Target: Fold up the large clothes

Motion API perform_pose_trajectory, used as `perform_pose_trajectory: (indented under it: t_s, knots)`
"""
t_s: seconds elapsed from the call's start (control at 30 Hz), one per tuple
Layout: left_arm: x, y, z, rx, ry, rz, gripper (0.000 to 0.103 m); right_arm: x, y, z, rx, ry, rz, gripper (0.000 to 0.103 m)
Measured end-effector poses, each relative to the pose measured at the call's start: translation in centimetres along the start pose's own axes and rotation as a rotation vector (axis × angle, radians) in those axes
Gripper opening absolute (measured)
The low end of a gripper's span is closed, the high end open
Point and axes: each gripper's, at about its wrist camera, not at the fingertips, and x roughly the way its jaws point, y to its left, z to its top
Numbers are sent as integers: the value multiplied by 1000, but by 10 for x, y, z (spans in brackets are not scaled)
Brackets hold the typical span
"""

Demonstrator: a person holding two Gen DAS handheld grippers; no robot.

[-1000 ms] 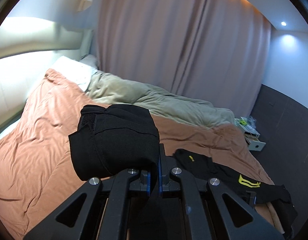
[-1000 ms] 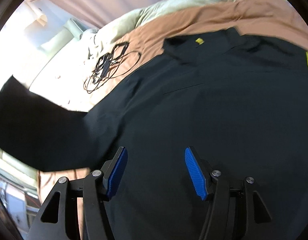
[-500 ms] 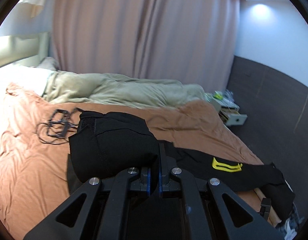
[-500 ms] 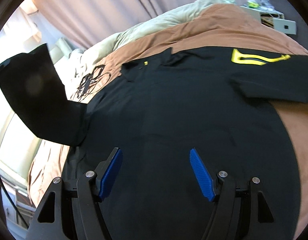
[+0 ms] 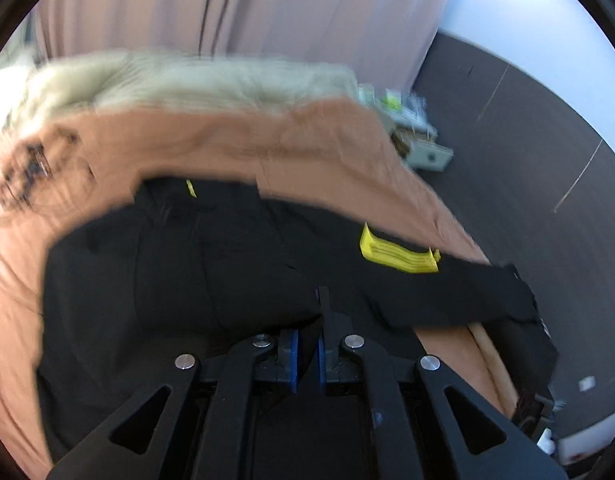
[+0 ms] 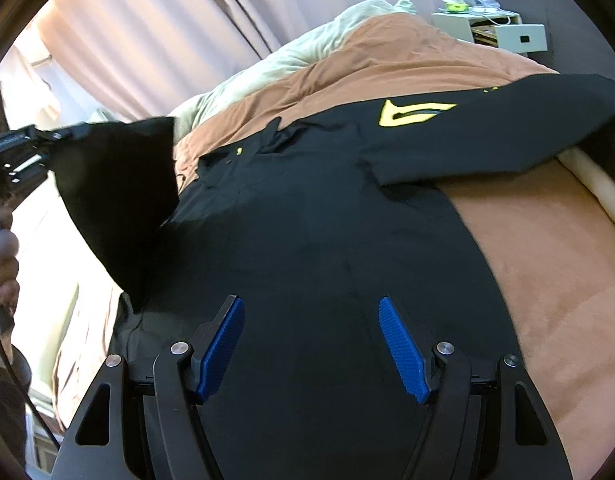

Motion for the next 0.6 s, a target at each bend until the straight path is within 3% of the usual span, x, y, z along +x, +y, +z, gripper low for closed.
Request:
perform_pose_trajectory:
  t_s: [0.07,0.13,0.17,0.2,0.4,0.6]
  knots:
    - [13,1,-11,-2,37,6,14,-2,-3,-1,1,-2,-8,70]
    - [17,2,-24,13,55,-3,44,-4,-5,-1,4,-4,-14,70]
    - [16,4,-29,18,59,6,85,-5,-5,0,5,-5,-16,70]
    - [13,6,-35,22,53,10,103,-5,-4,0,4,-7,-18,70]
    - [-16,35,-46,4,28,55,103,0,11,-2,-3,-4,-15,70]
    - [-59,77,-60,-17,-6,180,103,13,53,5,-63,3,-5,70]
